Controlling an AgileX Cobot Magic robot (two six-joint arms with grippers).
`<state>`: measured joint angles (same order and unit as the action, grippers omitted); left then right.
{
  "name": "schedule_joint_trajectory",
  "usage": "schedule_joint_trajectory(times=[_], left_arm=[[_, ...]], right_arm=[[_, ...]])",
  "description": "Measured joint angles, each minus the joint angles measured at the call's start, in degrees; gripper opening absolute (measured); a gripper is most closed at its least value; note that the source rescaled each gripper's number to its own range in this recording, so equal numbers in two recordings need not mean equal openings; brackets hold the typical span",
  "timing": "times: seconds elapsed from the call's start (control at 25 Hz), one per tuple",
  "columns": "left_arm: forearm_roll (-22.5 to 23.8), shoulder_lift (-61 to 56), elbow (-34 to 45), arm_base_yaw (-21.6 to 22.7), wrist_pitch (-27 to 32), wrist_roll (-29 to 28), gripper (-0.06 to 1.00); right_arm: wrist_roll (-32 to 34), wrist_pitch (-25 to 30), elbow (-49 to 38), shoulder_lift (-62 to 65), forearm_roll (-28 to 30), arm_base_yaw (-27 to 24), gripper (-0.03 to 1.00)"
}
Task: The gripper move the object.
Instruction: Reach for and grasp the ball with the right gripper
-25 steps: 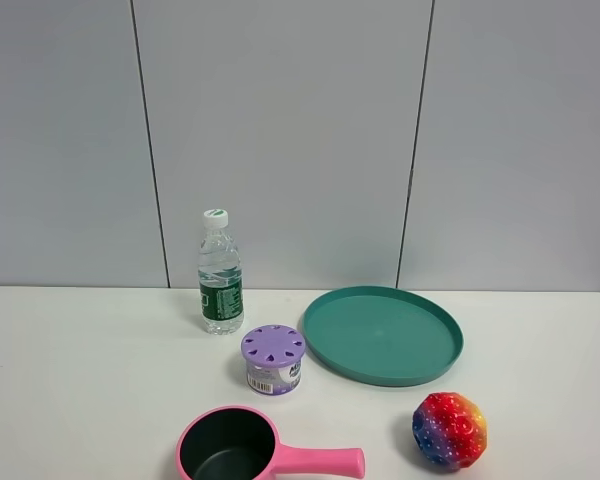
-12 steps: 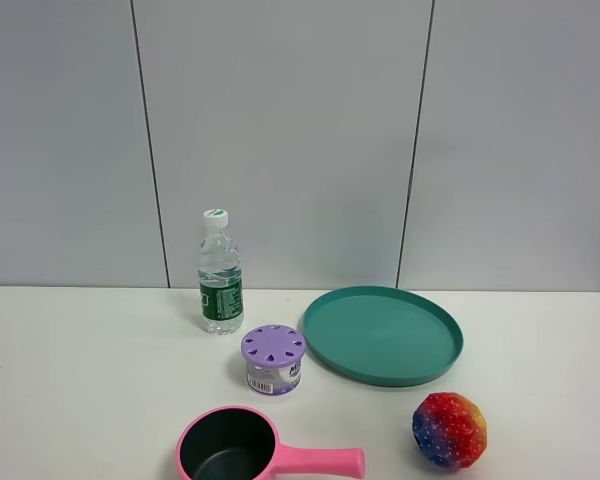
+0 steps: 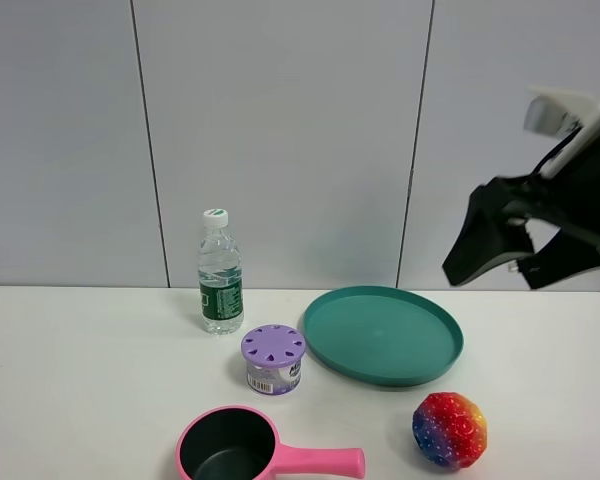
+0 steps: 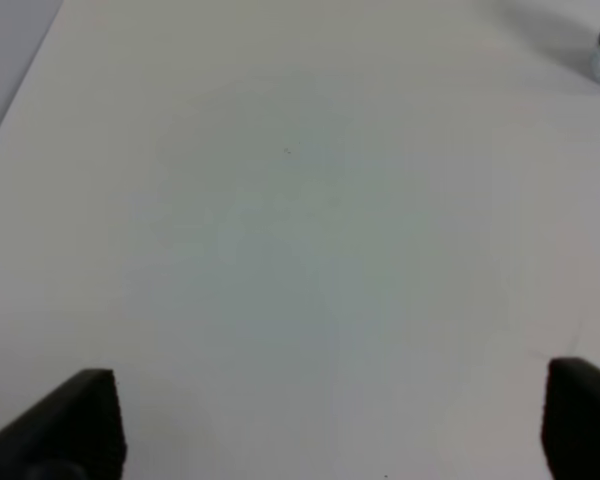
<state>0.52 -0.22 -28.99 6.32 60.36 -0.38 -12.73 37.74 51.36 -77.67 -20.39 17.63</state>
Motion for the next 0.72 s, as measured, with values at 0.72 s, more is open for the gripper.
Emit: schedule_joint_trajectory(times=[0.72], left_arm=[[0.0, 0.0, 0.0, 0.0, 0.0, 0.0, 1.0]], right_arm=[[23.1, 3.9, 8.0, -23.2, 21.4, 12.1, 1.0]])
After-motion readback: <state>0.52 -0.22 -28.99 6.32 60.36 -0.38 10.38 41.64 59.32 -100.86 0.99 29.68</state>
